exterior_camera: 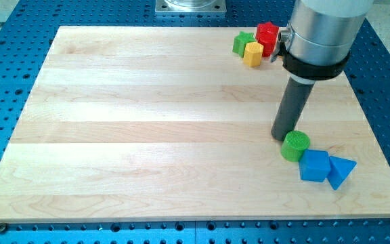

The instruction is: Push the green star into the blue cube

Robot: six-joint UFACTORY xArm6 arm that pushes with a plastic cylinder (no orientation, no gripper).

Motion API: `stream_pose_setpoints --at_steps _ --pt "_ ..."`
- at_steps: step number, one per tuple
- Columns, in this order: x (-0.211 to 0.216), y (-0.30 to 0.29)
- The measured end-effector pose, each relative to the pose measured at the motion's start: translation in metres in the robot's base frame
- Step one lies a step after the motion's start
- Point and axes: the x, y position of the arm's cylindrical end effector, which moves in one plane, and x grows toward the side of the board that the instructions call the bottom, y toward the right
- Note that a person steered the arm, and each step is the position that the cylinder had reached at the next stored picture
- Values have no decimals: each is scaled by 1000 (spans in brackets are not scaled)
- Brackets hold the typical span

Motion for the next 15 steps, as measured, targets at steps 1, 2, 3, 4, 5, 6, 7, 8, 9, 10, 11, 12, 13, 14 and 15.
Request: stream_pose_setpoints --at_steps 1,2,3,4,5,6,7,8,9,10,11,12,13,14,15 --pt "-20 -8" --pt "-82 -67" --pt "-167 -122" --pt "-252 -128" --pt "-294 -82" --pt "-279 -56" --pt "-252 -51" --pt "-215 -61" --pt "-173 -63" --pt "-152 -64" --pt "-185 -72" --pt "-205 -29" --pt "-173 -25" --pt "-117 -32" --pt "-72 -50"
